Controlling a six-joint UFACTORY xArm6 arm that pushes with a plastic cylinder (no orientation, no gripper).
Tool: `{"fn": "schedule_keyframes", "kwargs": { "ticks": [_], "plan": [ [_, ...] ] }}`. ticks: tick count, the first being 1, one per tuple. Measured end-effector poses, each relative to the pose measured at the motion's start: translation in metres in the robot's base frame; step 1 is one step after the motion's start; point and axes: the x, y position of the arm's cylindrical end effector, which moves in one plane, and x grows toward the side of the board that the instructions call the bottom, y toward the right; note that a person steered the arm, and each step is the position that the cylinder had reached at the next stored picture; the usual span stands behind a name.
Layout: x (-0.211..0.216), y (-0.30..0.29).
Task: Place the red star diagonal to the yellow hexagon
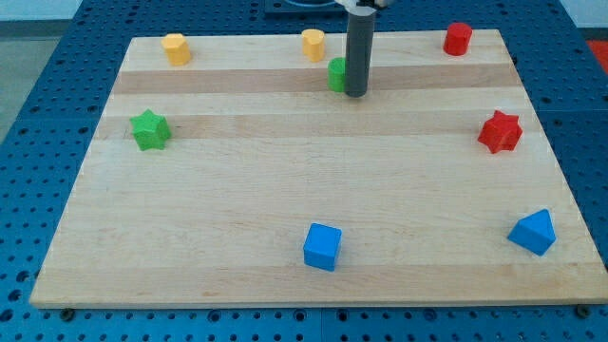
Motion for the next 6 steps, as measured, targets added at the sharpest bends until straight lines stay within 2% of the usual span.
{"fn": "schedule_keyframes", "kwargs": {
  "ticks": [4, 5, 6],
  "plan": [
    [-0.036, -0.032],
    [-0.018, 0.004],
    [0.005, 0.067]
  ]
}}
